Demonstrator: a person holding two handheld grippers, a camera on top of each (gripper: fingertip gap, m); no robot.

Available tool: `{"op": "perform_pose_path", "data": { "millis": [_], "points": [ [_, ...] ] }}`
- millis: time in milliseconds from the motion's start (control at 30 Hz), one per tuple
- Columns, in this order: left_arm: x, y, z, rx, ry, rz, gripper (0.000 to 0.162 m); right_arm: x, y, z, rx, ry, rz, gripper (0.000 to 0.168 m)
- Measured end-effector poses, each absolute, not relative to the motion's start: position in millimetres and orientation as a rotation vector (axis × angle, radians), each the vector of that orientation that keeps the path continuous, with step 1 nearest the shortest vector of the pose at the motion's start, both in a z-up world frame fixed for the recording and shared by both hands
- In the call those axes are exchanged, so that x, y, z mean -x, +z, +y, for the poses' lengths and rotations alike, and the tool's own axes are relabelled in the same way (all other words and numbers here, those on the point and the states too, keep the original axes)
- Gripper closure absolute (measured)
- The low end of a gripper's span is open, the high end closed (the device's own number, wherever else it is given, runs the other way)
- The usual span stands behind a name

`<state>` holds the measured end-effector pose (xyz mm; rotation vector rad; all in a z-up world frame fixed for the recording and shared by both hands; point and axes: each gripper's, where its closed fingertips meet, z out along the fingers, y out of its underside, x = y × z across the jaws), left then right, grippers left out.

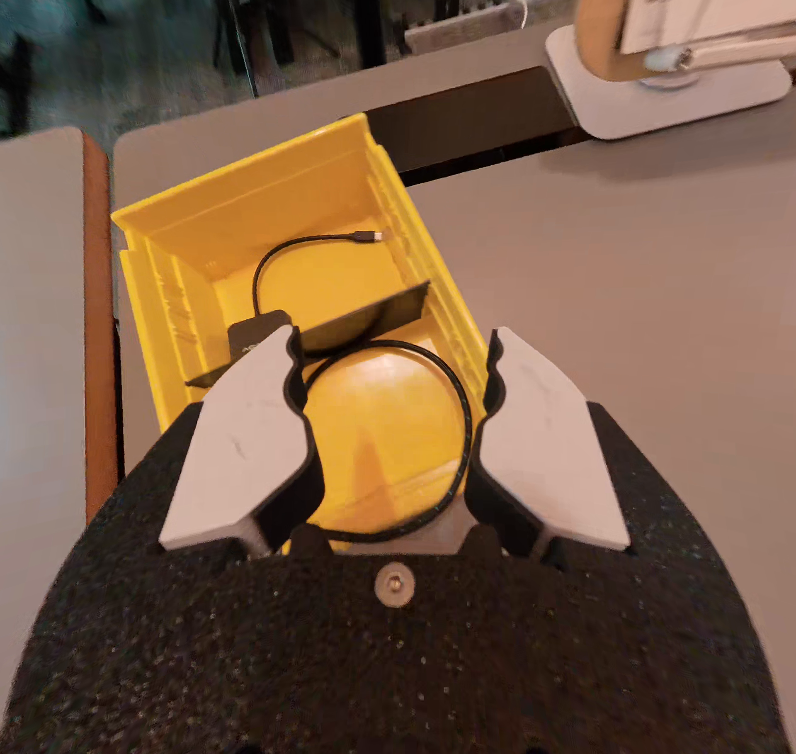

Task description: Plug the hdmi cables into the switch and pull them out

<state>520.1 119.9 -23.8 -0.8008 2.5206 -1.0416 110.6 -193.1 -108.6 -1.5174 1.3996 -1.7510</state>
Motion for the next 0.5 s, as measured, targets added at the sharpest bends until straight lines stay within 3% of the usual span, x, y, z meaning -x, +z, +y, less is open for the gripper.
{"op": "perform_pose_path", "data": {
  "millis": [167, 367, 500],
  "points": [
    [-588, -40, 98, 0.992, -0.873, 2.666, 0.095, -112, -107, -193, 1.531, -1.812, 1.352, 0.061],
    [-646, -126, 110, 1.001, -0.261, 2.734, 0.097, -114, -108, -185, 1.582, -1.859, 1.287, 0.064],
    [-677, -154, 116, 0.945, -0.001, 2.681, 0.105, -114, -109, -183, 1.602, -1.868, 1.267, 0.068]
  ]
}}
